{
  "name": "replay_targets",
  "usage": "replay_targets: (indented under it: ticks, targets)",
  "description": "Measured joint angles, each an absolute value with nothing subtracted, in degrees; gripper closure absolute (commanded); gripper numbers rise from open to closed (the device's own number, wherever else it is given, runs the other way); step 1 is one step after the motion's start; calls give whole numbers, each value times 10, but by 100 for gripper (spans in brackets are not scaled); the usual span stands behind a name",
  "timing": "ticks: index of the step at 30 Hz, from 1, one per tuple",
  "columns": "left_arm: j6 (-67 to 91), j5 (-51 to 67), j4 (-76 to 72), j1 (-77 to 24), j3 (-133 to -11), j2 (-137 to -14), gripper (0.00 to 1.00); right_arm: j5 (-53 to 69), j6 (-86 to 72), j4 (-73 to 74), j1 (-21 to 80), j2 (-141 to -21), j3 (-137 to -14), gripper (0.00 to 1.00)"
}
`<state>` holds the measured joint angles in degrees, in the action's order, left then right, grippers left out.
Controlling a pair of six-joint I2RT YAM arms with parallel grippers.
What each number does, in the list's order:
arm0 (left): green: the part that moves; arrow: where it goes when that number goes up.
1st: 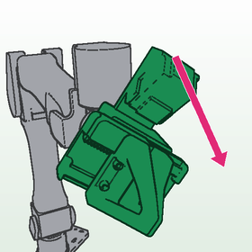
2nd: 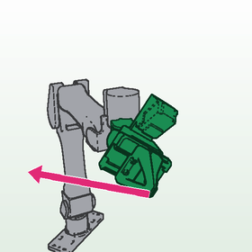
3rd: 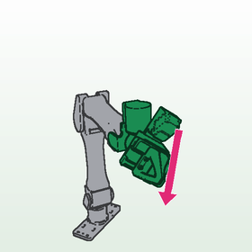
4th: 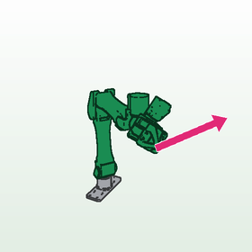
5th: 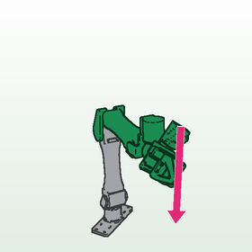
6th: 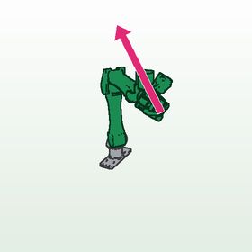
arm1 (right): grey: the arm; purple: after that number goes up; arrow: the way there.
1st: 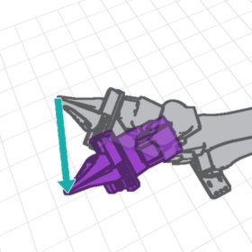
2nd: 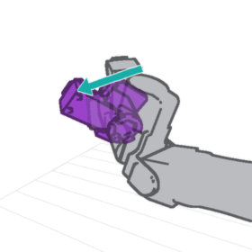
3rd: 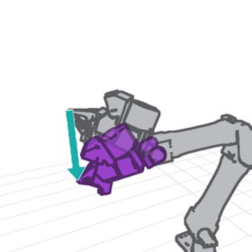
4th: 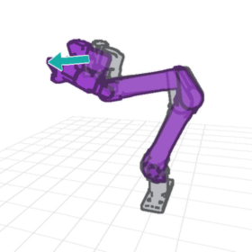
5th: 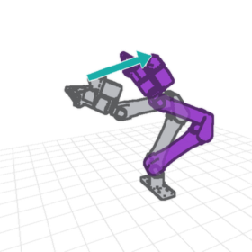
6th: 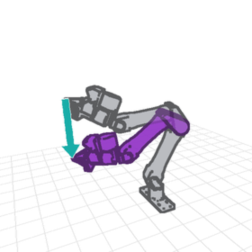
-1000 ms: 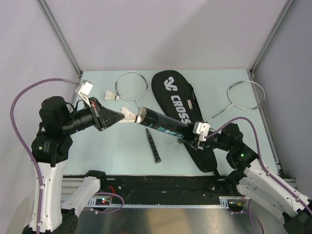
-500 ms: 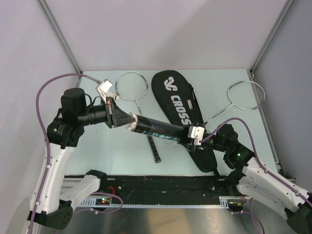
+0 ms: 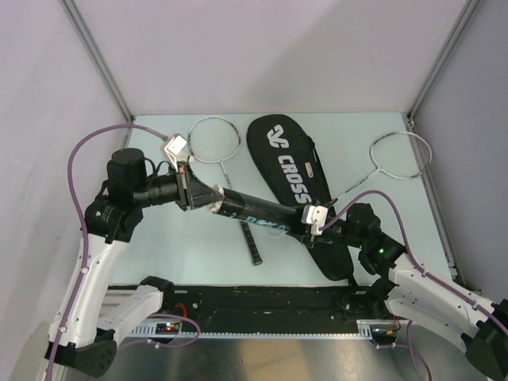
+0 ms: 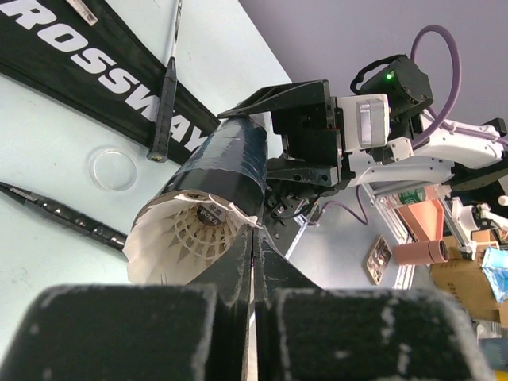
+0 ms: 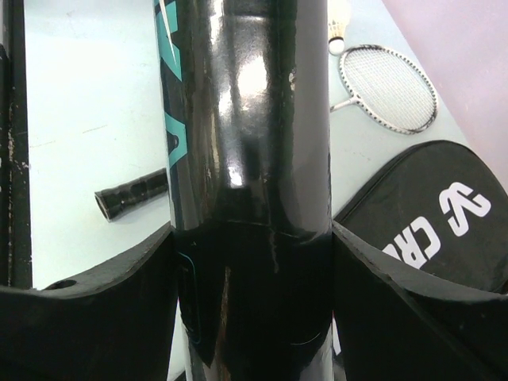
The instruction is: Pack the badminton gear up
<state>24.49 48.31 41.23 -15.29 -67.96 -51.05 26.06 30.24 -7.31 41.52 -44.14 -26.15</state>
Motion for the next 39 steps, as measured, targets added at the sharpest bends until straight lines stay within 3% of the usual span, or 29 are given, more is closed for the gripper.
replay_targets:
  ticks: [35,39]
  targets:
    - [323,469,365,-185,-691,-518,99,310,243,-140,380,-404,-232,90]
    - [326,472,350,-196,-691,-522,84,308,242,-141,380,-410,-232,90]
